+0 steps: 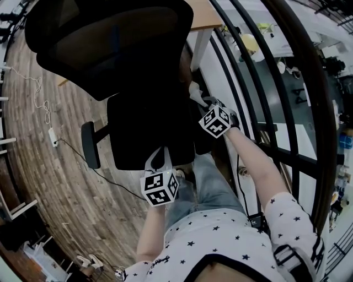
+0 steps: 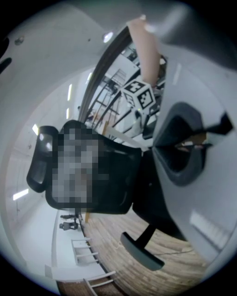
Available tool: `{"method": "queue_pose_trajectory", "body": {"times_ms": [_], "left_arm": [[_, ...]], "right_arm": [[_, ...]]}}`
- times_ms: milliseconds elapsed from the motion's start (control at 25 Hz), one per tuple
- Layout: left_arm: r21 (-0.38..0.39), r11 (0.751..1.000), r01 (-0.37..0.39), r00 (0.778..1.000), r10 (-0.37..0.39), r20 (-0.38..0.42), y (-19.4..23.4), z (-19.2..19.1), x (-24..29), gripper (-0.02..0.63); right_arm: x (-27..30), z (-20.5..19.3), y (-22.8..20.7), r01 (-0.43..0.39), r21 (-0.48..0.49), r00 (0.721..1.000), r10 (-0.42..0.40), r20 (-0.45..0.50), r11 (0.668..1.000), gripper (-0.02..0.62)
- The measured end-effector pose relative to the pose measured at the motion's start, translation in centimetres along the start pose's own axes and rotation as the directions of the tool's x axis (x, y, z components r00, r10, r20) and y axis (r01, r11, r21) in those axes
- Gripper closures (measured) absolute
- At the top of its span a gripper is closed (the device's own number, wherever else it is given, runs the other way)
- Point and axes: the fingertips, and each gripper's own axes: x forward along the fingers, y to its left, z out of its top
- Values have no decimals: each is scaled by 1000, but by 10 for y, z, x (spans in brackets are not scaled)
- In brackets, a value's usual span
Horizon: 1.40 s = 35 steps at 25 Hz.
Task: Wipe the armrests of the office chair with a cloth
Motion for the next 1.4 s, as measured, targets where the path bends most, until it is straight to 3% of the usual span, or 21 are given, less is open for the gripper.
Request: {"method": "queue_pose_trajectory", "body": {"times_ms": [400, 1400], "left_arm": [[-7, 1000, 7, 1000, -7, -26, -5, -6, 4, 603], [15, 999, 43, 999, -43, -23, -9, -12, -11, 603]], "right_arm": [[7, -9, 9, -52, 56, 998, 54, -34, 997, 569], [-10, -24, 48, -107, 28, 989, 110, -101, 994, 569]]}}
